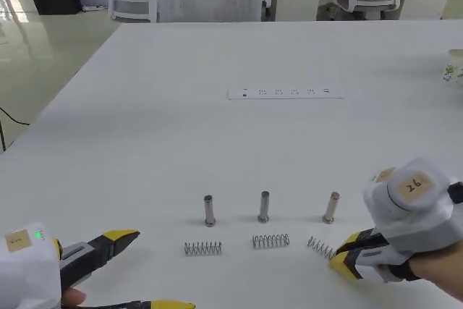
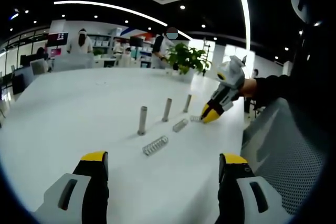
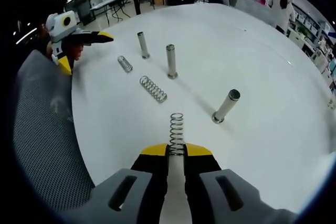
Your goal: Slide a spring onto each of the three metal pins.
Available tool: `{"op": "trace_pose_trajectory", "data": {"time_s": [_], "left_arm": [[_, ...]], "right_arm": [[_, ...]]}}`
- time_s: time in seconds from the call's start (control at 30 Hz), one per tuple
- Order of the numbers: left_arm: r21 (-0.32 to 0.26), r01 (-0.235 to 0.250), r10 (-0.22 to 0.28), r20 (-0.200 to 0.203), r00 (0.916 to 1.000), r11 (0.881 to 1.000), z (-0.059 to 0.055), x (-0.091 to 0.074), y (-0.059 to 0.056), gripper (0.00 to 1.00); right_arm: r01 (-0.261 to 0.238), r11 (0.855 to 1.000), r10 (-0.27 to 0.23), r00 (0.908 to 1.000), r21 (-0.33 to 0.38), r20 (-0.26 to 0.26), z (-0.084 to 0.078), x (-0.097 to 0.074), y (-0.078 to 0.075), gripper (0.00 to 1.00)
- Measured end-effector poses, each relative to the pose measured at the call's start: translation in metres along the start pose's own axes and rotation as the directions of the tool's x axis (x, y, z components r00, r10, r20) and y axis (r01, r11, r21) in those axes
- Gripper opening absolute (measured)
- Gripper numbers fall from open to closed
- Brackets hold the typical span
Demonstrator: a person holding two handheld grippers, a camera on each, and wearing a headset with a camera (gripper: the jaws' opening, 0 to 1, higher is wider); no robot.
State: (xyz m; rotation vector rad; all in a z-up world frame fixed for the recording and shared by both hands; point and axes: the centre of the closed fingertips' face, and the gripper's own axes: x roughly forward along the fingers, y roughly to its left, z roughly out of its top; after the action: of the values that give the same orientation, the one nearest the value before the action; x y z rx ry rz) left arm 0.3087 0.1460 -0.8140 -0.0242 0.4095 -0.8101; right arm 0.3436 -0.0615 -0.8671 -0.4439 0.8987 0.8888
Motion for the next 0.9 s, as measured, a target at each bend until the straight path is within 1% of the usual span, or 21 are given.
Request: {"op": "trace_pose_trajectory", "data": {"time_s": [0.1, 0.23, 0.5, 0.63, 0.73, 0.9], "left_arm": [[0.002, 0.000, 0.000, 0.003, 1.0000, 1.000, 0.001, 0.000, 0.000, 0.83], [0.005, 0.001, -0.001, 0.006, 1.0000, 1.000, 0.002, -0.001, 0.000, 0.83], [0.020, 0.014, -0.015, 0.010, 0.9998, 1.000, 0.006, -0.003, -0.005, 0.83], [0.035, 0.032, -0.032, 0.000, 0.9995, 0.999, 0.007, -0.003, -0.008, 0.83], [0.055, 0.048, -0.047, -0.012, 0.9988, 0.997, 0.008, -0.002, -0.013, 0.83], [0.080, 0.065, -0.064, -0.017, 0.9978, 0.995, 0.014, -0.001, -0.017, 0.83]], "right_arm": [[0.007, 1.000, -0.007, 0.9999, -0.018, -0.010, 0.000, 0.000, 0.001, 0.08], [0.009, 1.000, -0.010, 0.9998, -0.021, -0.017, -0.001, -0.001, 0.000, 0.08], [-0.002, 1.000, 0.002, 1.0000, -0.013, -0.004, 0.005, -0.004, 0.004, 0.08], [-0.005, 1.000, 0.005, 1.0000, -0.015, 0.005, 0.009, -0.006, 0.006, 0.08], [-0.008, 1.000, 0.009, 0.9999, -0.018, 0.012, 0.011, -0.007, 0.008, 0.08], [-0.020, 0.999, 0.021, 0.9997, -0.038, 0.016, 0.017, -0.009, 0.012, 0.08]]}}
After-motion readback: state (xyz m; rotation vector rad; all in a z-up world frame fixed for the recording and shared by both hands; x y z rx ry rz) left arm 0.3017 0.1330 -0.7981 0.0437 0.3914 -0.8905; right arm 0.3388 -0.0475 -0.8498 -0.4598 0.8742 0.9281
